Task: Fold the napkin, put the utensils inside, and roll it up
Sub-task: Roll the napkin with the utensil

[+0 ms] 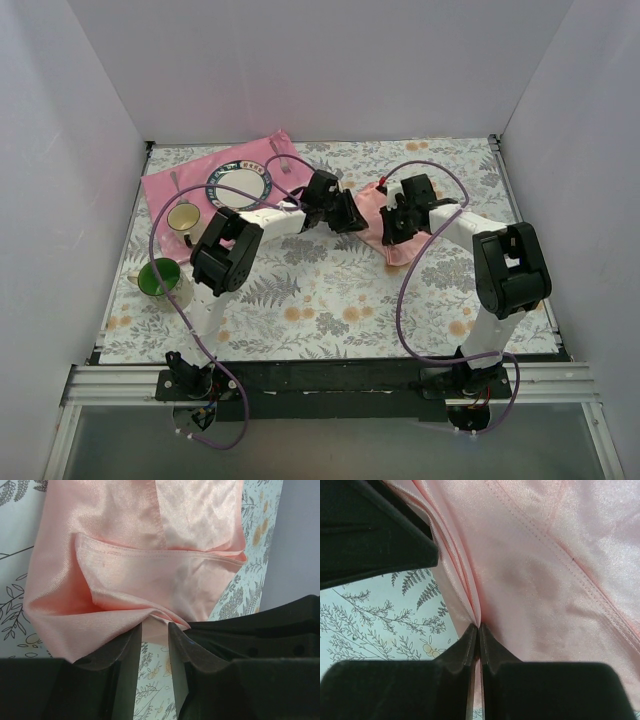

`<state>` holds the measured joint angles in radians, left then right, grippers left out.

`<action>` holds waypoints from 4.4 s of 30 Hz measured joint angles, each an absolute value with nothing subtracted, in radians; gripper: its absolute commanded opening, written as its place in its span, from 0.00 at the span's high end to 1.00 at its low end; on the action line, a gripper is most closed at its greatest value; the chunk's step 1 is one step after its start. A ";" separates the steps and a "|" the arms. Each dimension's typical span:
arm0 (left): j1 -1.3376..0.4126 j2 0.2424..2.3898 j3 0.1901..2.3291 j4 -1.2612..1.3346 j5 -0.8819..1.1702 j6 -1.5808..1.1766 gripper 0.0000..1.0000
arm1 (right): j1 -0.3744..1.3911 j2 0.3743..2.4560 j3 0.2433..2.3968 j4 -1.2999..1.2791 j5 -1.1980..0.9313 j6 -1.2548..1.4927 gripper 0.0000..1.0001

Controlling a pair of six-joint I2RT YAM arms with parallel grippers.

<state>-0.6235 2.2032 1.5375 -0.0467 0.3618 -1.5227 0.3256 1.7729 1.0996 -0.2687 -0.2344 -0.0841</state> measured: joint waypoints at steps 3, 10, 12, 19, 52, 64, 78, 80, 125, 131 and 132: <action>-0.630 2.203 1.540 -0.049 0.359 -1.516 0.50 | 0.308 1.776 1.103 -0.270 -0.274 -0.077 0.88; -0.646 2.202 1.536 -0.063 0.355 -1.548 0.28 | 0.296 1.784 1.105 -0.270 -0.336 -0.056 0.90; -0.649 2.202 1.538 -0.081 0.353 -1.579 0.31 | 0.292 1.785 1.105 -0.270 -0.348 -0.055 0.91; -0.650 2.211 1.626 -0.214 0.311 -1.688 0.34 | 0.289 1.785 1.105 -0.268 -0.367 -0.053 0.92; -0.650 2.320 1.847 -0.498 0.224 -1.744 0.79 | 0.342 1.773 1.103 -0.263 -0.354 -0.112 0.71; -0.650 2.320 1.850 -0.505 0.224 -1.725 0.84 | 0.308 1.755 1.187 -0.336 -0.373 -0.048 0.60; -0.650 2.319 1.849 -0.496 0.231 -1.728 0.87 | 0.260 1.895 1.293 -0.331 -0.345 0.001 0.87; -0.650 2.319 1.848 -0.493 0.233 -1.729 0.87 | 0.261 1.909 1.293 -0.331 -0.336 0.001 0.87; -0.670 2.326 1.878 -0.410 0.243 -1.759 0.89 | 0.265 1.948 1.217 -0.209 -0.423 0.001 0.92; -0.673 2.357 1.893 -0.395 0.242 -1.767 0.89 | 0.265 1.948 1.211 -0.202 -0.439 0.002 0.92; -0.673 2.362 1.894 -0.392 0.242 -1.768 0.89 | 0.265 1.948 1.211 -0.202 -0.439 0.002 0.92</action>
<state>-0.6735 2.3623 1.8942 -0.3916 0.2420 -1.7676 0.2646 1.9476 1.2114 -0.2020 -0.4393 0.0017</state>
